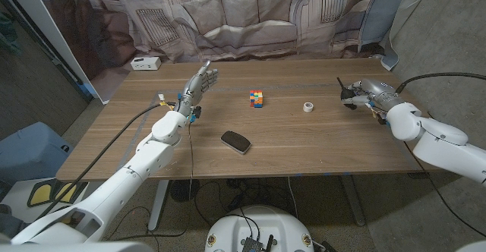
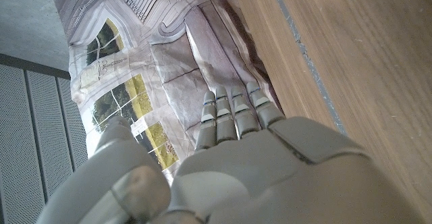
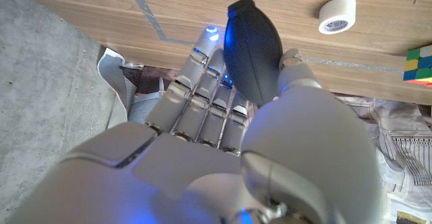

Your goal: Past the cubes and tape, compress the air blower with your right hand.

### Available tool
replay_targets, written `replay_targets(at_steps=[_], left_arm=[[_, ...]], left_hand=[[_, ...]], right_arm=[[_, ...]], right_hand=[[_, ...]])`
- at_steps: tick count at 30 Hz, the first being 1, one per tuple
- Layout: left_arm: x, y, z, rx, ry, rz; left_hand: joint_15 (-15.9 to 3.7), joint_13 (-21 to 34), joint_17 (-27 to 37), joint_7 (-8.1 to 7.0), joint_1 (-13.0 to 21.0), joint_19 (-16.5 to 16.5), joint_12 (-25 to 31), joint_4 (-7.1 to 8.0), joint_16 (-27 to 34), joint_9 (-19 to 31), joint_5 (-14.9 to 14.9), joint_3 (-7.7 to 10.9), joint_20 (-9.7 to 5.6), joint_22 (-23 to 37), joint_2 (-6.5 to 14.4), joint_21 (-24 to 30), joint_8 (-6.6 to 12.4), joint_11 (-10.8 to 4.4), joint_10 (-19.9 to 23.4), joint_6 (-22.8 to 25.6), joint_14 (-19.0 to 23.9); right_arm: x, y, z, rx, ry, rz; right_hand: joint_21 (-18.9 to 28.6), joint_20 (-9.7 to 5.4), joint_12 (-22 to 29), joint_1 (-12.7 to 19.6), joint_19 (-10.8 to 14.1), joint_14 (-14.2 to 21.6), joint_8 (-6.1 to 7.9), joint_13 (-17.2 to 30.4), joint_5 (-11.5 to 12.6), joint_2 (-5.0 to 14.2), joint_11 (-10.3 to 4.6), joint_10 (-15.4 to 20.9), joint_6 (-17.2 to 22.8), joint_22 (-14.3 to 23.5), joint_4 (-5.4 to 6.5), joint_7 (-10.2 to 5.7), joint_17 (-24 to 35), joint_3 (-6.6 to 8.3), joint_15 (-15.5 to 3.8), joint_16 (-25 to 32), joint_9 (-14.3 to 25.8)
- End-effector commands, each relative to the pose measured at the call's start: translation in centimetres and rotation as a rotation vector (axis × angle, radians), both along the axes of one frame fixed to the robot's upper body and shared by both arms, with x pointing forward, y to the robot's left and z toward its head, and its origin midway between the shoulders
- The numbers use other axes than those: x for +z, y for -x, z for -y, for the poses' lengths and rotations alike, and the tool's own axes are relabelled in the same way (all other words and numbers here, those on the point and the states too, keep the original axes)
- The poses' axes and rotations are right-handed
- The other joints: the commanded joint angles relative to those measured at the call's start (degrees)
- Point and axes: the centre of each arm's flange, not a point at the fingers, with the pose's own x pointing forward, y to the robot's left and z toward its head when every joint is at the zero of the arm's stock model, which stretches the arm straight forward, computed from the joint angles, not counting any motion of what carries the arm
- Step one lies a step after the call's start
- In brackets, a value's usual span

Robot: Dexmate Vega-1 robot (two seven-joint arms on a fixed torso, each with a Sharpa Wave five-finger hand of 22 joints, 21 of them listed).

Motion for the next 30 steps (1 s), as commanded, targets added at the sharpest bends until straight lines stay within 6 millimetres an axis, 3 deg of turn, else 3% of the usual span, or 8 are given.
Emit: replay_targets(at_steps=[1, 12, 30], left_arm=[[0.0, 0.0, 0.0, 0.005, 0.001, 0.003], [-0.2, 0.2, -0.1, 0.016, 0.009, -0.002], [-0.5, 0.2, 0.0, 0.015, 0.016, -0.002]], left_hand=[[0.28, 0.16, 0.10, 0.02, 0.07, 0.32, -0.11, -0.25, -0.17, 0.32, -0.05, 0.17, -0.13, 0.26, 0.39, -0.23, -0.20, 0.26, 0.31, 0.23, 0.35], [0.20, 0.16, 0.11, 0.03, 0.04, 0.31, -0.10, -0.31, -0.18, 0.32, -0.05, 0.17, -0.09, 0.26, 0.39, -0.24, -0.20, 0.37, 0.37, 0.23, 0.34], [0.28, 0.16, 0.11, 0.03, -0.01, 0.29, -0.13, -0.38, -0.18, 0.32, -0.06, 0.17, -0.13, 0.26, 0.40, -0.24, -0.20, 0.22, 0.31, 0.26, 0.30]], right_arm=[[-0.6, -1.1, 0.6, -0.032, 0.029, -0.070], [-1.9, -2.4, 1.5, -0.074, 0.041, -0.131], [-1.9, -3.1, 1.5, -0.107, 0.097, -0.179]], right_hand=[[-0.26, 0.08, -0.04, 0.00, -0.32, -0.34, 0.22, -0.01, 0.28, 0.31, -0.09, -0.10, -0.10, 0.13, -0.16, -0.08, 0.20, 0.02, -3.20, -0.10, 0.18], [-0.36, 0.10, 0.24, 0.23, -0.36, -0.30, 0.42, -0.01, 0.31, 0.65, 0.15, 0.51, 0.33, 0.12, -0.41, 0.05, 0.32, 0.14, -3.13, 0.03, 0.17], [-0.77, 0.29, 0.10, -0.01, -1.03, -0.93, 0.43, -0.01, 0.27, 0.90, -0.07, 0.16, 0.40, 0.12, -0.58, -0.20, 0.35, 0.05, -2.82, -0.21, 0.15]])
